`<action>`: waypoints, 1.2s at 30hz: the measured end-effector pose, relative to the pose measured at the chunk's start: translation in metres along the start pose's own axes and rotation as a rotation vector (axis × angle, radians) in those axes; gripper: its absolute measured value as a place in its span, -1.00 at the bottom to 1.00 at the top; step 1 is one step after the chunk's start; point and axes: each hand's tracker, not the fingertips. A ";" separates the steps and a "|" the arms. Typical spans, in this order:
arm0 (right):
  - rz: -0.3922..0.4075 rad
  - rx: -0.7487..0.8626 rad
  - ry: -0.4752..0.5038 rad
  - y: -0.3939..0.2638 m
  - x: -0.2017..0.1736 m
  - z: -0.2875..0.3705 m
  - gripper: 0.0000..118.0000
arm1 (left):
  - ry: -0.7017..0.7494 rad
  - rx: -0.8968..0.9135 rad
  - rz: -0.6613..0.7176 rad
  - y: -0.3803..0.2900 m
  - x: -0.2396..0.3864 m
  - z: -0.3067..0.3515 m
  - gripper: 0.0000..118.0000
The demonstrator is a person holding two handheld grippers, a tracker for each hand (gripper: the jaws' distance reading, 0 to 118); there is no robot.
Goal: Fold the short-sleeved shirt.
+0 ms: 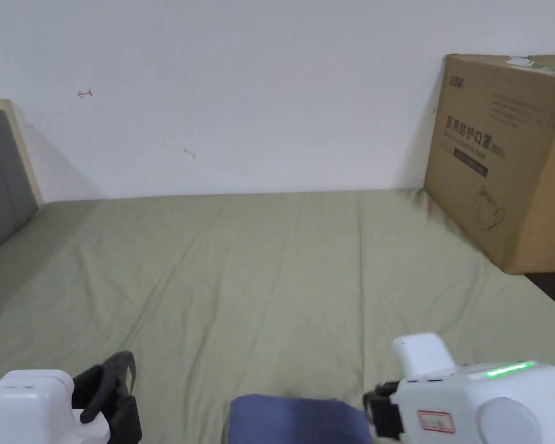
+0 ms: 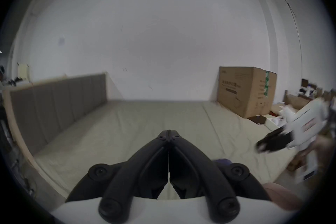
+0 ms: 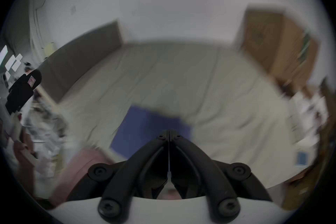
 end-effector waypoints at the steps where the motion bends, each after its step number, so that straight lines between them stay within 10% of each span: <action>1: -0.035 -0.021 0.029 -0.003 0.006 -0.021 -1.00 | -0.045 -0.065 0.042 -0.003 -0.005 -0.008 -1.00; 5: -0.034 -0.181 -0.159 -0.001 0.034 -0.098 -1.00 | -0.249 -0.302 0.278 -0.021 -0.043 -0.060 -1.00; 11: -0.091 -0.282 -0.136 -0.003 0.055 -0.137 -1.00 | -0.577 -0.660 0.778 -0.085 -0.114 -0.165 -0.87; 15: -0.081 -0.287 -0.123 -0.005 0.056 -0.134 -1.00 | -0.694 -0.823 0.790 -0.129 -0.118 -0.222 1.00; 24: -0.129 -0.293 -0.089 -0.004 0.063 -0.135 -1.00 | -1.004 -0.993 0.861 -0.182 -0.033 -0.292 0.98; 25: -0.132 -0.292 -0.088 -0.005 0.064 -0.135 -1.00 | -0.950 -0.983 0.827 -0.178 -0.023 -0.292 0.81; 27: -0.148 -0.288 -0.083 -0.005 0.066 -0.135 -1.00 | -0.817 -0.947 0.792 -0.175 -0.024 -0.286 -0.50; 29: -0.168 -0.273 -0.069 -0.006 0.067 -0.132 -1.00 | -0.570 -0.947 0.698 -0.177 -0.031 -0.280 -0.49; 31: -0.187 -0.236 -0.071 -0.005 0.062 -0.123 -1.00 | -0.698 -0.931 0.888 -0.172 -0.038 -0.271 -0.49; 36: -0.228 -0.144 -0.039 -0.004 0.041 -0.081 -0.99 | -0.675 -0.854 0.653 -0.104 -0.078 -0.233 -0.50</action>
